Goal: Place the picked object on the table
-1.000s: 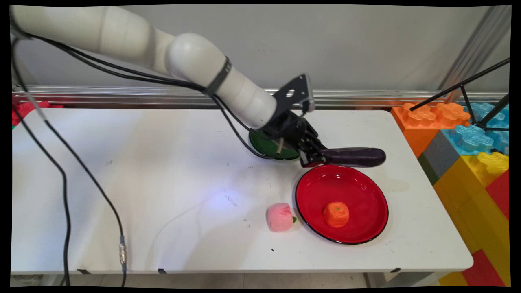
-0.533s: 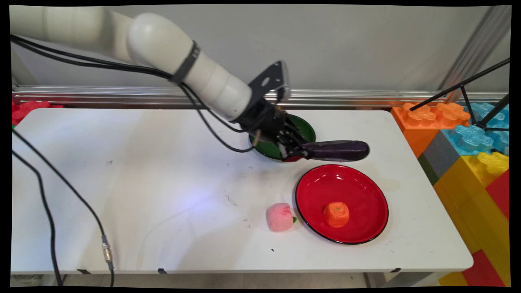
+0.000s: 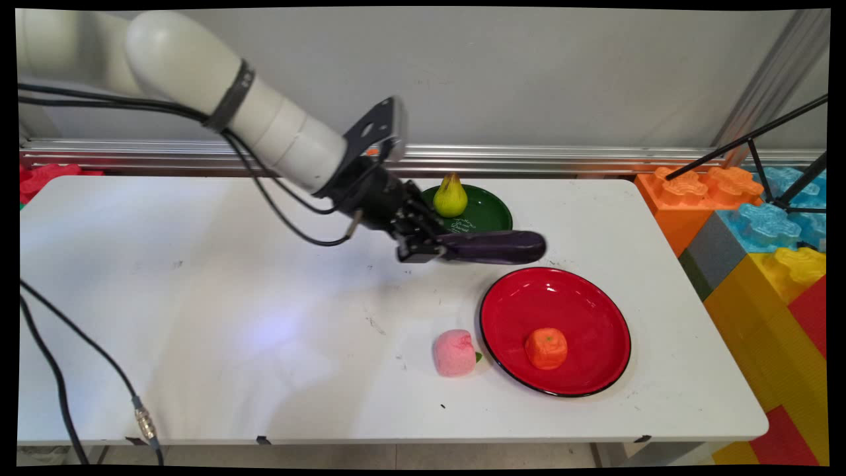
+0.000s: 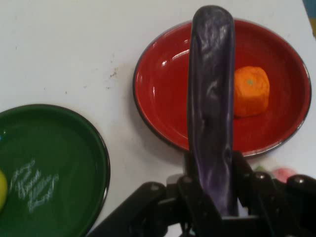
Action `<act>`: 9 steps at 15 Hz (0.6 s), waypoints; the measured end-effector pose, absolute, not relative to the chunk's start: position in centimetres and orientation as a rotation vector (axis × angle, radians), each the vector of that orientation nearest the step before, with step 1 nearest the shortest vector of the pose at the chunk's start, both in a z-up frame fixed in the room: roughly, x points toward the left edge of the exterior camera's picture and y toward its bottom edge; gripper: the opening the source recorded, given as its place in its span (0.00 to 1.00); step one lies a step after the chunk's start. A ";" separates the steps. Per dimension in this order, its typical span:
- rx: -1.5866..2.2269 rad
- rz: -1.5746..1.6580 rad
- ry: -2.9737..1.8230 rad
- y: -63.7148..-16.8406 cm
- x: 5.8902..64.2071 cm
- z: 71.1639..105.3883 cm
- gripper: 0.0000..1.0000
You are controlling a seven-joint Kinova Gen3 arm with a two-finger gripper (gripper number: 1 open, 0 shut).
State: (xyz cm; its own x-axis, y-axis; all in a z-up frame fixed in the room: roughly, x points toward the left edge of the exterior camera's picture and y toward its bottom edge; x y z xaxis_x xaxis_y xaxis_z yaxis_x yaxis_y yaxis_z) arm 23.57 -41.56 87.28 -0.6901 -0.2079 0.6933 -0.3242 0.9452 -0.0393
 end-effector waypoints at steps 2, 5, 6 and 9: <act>0.374 0.198 -2.371 -41.2 25.3 86.5 0.00; 0.374 0.191 -2.403 -41.0 28.2 84.6 0.00; 0.374 0.189 -2.410 -40.9 28.8 84.2 0.00; 0.372 0.187 -2.435 -40.9 30.8 82.3 0.00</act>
State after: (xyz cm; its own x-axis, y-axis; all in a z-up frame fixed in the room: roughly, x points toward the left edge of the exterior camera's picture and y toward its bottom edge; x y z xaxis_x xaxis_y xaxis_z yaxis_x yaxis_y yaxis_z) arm 30.84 -40.90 82.27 -0.7425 -0.2179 0.6334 -0.3120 0.9493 -0.0392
